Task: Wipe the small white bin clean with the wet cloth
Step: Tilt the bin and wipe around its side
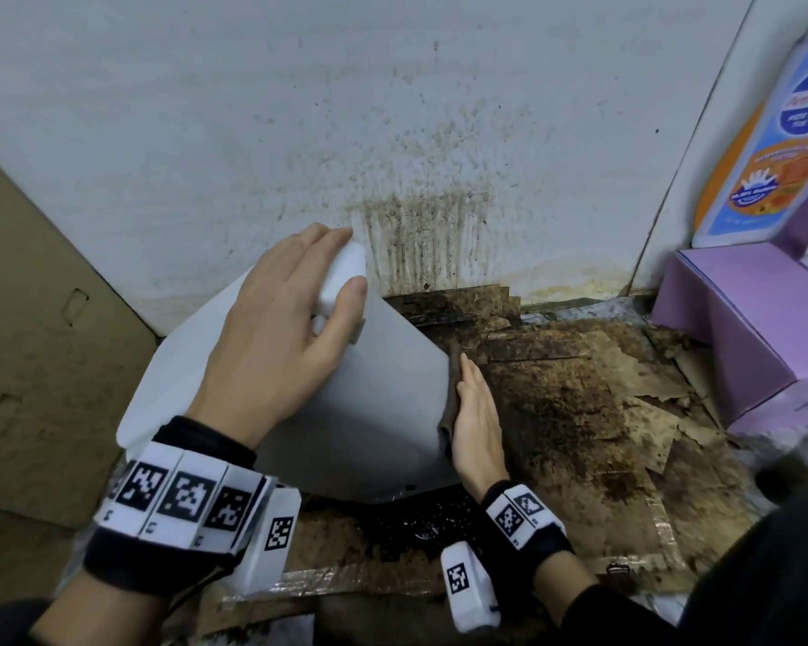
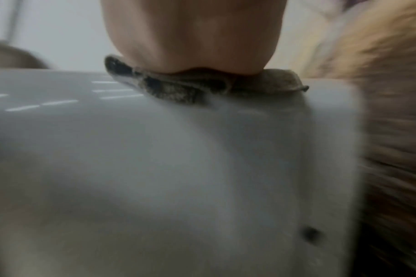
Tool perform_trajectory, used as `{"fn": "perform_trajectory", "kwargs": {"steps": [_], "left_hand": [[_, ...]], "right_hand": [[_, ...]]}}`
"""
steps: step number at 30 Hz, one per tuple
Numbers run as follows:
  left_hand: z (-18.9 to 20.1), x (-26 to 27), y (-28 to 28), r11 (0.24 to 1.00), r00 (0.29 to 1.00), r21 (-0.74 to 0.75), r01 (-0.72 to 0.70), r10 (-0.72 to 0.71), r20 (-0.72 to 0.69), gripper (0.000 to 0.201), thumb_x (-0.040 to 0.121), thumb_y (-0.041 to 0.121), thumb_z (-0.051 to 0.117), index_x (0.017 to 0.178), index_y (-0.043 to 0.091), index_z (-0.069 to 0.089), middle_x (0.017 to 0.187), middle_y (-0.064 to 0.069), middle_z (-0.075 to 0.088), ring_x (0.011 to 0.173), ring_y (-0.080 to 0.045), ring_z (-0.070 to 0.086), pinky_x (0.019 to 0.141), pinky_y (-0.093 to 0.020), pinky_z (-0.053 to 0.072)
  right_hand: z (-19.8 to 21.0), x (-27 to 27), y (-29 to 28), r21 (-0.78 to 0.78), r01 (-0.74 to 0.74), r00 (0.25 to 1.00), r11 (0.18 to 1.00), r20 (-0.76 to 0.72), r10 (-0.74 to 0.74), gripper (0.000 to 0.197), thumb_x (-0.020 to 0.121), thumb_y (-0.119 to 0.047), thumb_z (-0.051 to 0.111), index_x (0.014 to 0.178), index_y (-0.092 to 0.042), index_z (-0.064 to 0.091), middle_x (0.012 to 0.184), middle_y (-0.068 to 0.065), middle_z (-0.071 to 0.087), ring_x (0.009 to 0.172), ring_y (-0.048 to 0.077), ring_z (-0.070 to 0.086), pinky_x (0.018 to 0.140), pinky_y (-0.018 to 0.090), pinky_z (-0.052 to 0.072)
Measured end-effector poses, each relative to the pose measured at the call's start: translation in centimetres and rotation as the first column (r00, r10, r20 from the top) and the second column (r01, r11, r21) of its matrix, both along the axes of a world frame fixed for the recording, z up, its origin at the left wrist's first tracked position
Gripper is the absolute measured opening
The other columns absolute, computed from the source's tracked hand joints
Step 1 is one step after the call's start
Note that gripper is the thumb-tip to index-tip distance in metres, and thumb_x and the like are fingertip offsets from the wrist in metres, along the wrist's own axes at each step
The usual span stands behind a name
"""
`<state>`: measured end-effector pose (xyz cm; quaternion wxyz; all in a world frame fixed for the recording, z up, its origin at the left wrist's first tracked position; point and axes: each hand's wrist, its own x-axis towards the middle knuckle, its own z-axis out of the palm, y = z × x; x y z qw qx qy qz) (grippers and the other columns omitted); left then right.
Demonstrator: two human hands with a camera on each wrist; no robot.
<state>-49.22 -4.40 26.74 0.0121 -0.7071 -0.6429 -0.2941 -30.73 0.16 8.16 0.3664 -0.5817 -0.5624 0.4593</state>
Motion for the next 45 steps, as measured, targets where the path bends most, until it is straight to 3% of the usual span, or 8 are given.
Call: {"fn": "perform_trajectory", "kwargs": {"steps": [7,12,17,23,28,35,39,45], "left_hand": [[-0.1,1.1,-0.1,1.0,0.999,-0.005,0.03,-0.03,-0.016,0.055,0.105,0.046,0.04,0.151,0.018,0.047,0.153,-0.001,0.05,0.143,-0.02,0.042,0.117,-0.04,0.035],[0.0,0.5,-0.3,1.0,1.0,0.004,0.025,-0.025,-0.003,0.054,0.105,0.045,0.041,0.152,0.018,0.047,0.153,0.002,0.049,0.143,-0.017,0.042,0.117,-0.033,0.034],[0.0,-0.5,-0.4,1.0,1.0,0.018,0.012,-0.012,0.009,0.052,0.106,0.044,0.041,0.151,0.02,0.047,0.151,0.006,0.049,0.14,-0.014,0.043,0.112,-0.023,0.03],[0.0,-0.3,-0.5,1.0,1.0,-0.001,0.02,-0.02,0.017,0.053,0.106,0.047,0.038,0.152,0.022,0.046,0.154,0.006,0.048,0.143,-0.014,0.041,0.117,-0.034,0.034],[0.0,-0.2,-0.4,1.0,1.0,-0.007,0.007,-0.007,0.019,0.054,0.105,0.048,0.037,0.153,0.023,0.045,0.154,0.005,0.048,0.145,-0.015,0.04,0.117,-0.042,0.036],[-0.1,0.0,-0.3,1.0,1.0,0.012,0.018,-0.018,0.015,0.056,0.105,0.047,0.039,0.153,0.019,0.046,0.155,0.002,0.048,0.145,-0.016,0.04,0.119,-0.035,0.032],[0.0,1.1,-0.2,0.999,0.999,-0.002,0.033,-0.033,0.001,0.062,0.105,0.051,0.038,0.16,0.021,0.036,0.16,0.0,0.044,0.149,-0.015,0.037,0.122,-0.034,0.03],[-0.1,4.6,0.3,0.996,0.993,-0.029,0.08,-0.077,0.09,0.059,0.11,0.047,0.025,0.163,0.021,0.027,0.166,0.005,0.035,0.152,-0.007,0.03,0.125,-0.031,0.025]], "right_hand": [[9.0,-5.1,-1.5,0.301,-0.203,0.962,0.932,-0.115,0.247,0.059,0.107,-0.034,0.016,0.166,-0.031,0.021,0.173,-0.016,0.014,0.158,-0.006,0.006,0.132,0.03,0.006],[7.5,-4.3,-1.7,0.441,-0.249,0.957,0.862,-0.027,0.29,0.054,0.113,-0.032,0.023,0.166,-0.025,0.02,0.173,-0.015,0.015,0.159,-0.002,0.007,0.132,0.037,0.01],[0.8,-0.3,-1.1,0.25,-0.156,0.988,0.956,0.032,0.152,0.063,0.106,-0.055,0.03,0.165,-0.033,0.025,0.172,-0.018,0.02,0.158,-0.003,0.012,0.132,0.039,0.013],[-3.0,2.8,-1.2,-0.024,-0.01,0.998,1.0,-0.055,0.009,0.05,0.113,-0.032,0.038,0.162,-0.032,0.032,0.17,-0.014,0.026,0.157,0.006,0.019,0.13,0.035,0.013],[-1.6,2.0,-1.2,-0.082,0.119,0.987,0.99,-0.099,-0.127,0.048,0.111,-0.025,0.037,0.159,-0.028,0.041,0.158,-0.001,0.05,0.144,0.018,0.045,0.117,0.038,0.036],[4.2,-1.1,-2.1,0.056,0.119,0.979,0.991,-0.171,-0.108,0.04,0.112,-0.028,0.036,0.151,-0.028,0.047,0.118,-0.007,0.068,0.108,0.007,0.065,0.088,0.025,0.051],[10.4,-2.9,-2.5,0.119,0.008,0.916,0.993,-0.399,0.04,0.039,0.113,-0.022,0.035,0.147,-0.028,0.053,0.128,-0.015,0.068,0.113,-0.008,0.063,0.09,0.011,0.05],[15.8,-1.8,-1.2,0.266,-0.03,0.897,0.963,-0.419,0.144,0.043,0.112,-0.026,0.033,0.149,-0.036,0.052,0.128,-0.021,0.068,0.122,-0.006,0.062,0.104,0.022,0.049]]}}
